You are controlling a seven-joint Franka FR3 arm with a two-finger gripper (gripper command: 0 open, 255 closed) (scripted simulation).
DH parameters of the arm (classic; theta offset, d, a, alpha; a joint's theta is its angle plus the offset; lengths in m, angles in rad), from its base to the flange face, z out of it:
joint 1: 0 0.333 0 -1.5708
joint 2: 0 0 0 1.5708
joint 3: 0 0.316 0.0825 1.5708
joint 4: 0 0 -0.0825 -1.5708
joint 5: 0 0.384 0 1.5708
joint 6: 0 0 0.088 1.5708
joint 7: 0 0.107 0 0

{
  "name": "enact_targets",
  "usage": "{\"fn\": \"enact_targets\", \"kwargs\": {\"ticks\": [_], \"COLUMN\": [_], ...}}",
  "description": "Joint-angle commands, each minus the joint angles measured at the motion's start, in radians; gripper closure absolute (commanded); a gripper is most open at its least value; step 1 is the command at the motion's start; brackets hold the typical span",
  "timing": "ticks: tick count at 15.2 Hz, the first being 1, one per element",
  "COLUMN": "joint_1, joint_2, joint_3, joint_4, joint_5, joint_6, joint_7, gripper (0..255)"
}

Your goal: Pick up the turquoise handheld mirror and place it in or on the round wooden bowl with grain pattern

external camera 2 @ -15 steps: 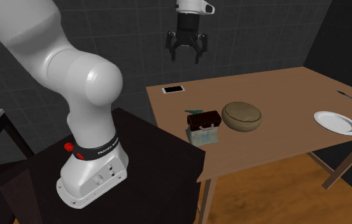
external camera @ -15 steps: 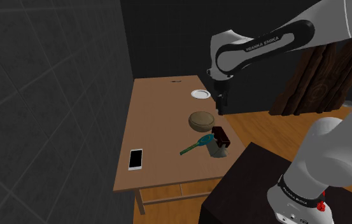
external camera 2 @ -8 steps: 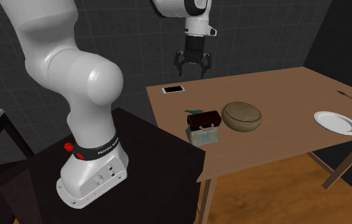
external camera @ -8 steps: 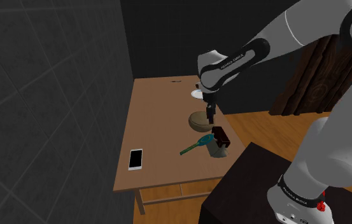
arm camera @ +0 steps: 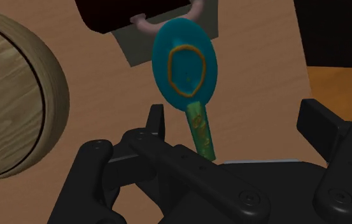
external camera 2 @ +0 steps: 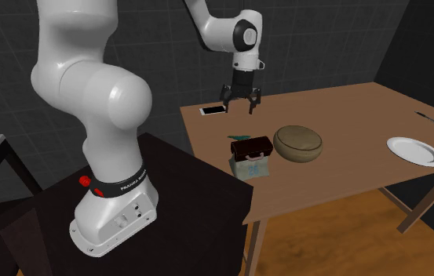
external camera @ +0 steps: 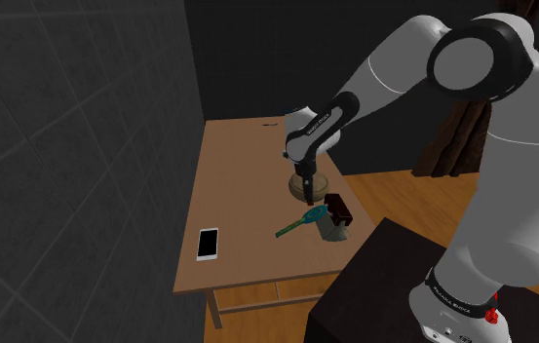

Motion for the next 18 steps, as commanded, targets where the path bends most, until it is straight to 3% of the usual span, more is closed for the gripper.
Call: {"fn": "enact_targets", "kwargs": {"ticks": [1,7,18], "joint_1": [-0.002,-0.016,-0.026], "joint_2": [0.077,0.308,0.39], "joint_3": [0.015,0.066,0.074], "joint_4": [0.036,0.181,0.175], "joint_5": [0.013,0.03,0.036], "joint_6": [0.033,0.096,0.183], "joint_7": [-0.04,-0.14,-0.148], "gripper": [0,0,0]}}
